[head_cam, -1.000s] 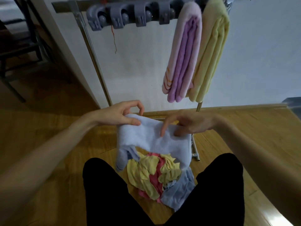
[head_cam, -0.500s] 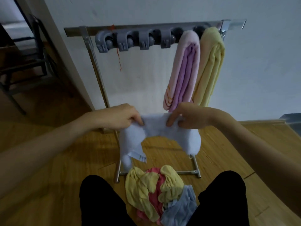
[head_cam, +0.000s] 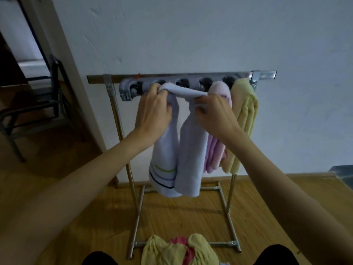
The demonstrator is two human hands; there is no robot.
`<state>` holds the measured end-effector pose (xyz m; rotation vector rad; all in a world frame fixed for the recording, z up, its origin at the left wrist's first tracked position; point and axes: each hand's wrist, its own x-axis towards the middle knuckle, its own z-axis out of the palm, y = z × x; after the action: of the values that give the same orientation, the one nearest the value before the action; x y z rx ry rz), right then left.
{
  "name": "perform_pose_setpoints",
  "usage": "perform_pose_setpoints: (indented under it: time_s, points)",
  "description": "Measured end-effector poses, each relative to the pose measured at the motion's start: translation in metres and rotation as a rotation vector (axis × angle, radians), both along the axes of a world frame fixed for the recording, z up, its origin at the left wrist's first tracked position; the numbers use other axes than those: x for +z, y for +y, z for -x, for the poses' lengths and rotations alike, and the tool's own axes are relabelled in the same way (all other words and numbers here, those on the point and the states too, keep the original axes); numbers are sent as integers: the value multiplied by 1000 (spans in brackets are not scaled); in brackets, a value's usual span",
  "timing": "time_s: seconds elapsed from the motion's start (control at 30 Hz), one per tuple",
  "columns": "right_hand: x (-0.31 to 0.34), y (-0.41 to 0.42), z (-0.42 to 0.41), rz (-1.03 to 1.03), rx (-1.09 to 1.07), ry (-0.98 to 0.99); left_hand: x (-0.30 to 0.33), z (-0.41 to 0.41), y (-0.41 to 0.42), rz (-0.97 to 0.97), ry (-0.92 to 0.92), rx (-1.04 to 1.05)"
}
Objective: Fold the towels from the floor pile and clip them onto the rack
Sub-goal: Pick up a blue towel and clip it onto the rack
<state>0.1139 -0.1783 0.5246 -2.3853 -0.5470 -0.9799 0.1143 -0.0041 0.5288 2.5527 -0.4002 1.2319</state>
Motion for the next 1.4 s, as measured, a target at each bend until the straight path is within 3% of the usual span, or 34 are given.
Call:
perform_pose_setpoints:
  time_s: [0.2, 0.37, 0.7, 0.9, 1.03, 1.1, 1.23, 1.4]
  points:
    - [11, -4, -25, -50, -262, -72, 28, -41, -16, -51, -124, -4]
    - [10, -8, -42, -3, -418, -101, 45, -66, -37, -137, -108, 7]
    - [-14, -6, -63, 145, -450, -20, 22, -87, -44, -232, -25, -74]
    - [-45, -13, -64, 216, -424, -110, -6, -90, -40, -258, 6, -146]
    - [-59, -17, -67, 114, -296, 47, -6, -86, -44, -266, 67, -221]
    - [-65, -19, -69, 76, -293, 86, -3, -84, -48, -237, 124, -238]
    - [-75, -22, -67, 165, -299, -89, -7, -80, -54, -143, 216, -242]
    - [-82, -25, -75, 170, -241, 2, -20, -75, -55, -108, 245, -267]
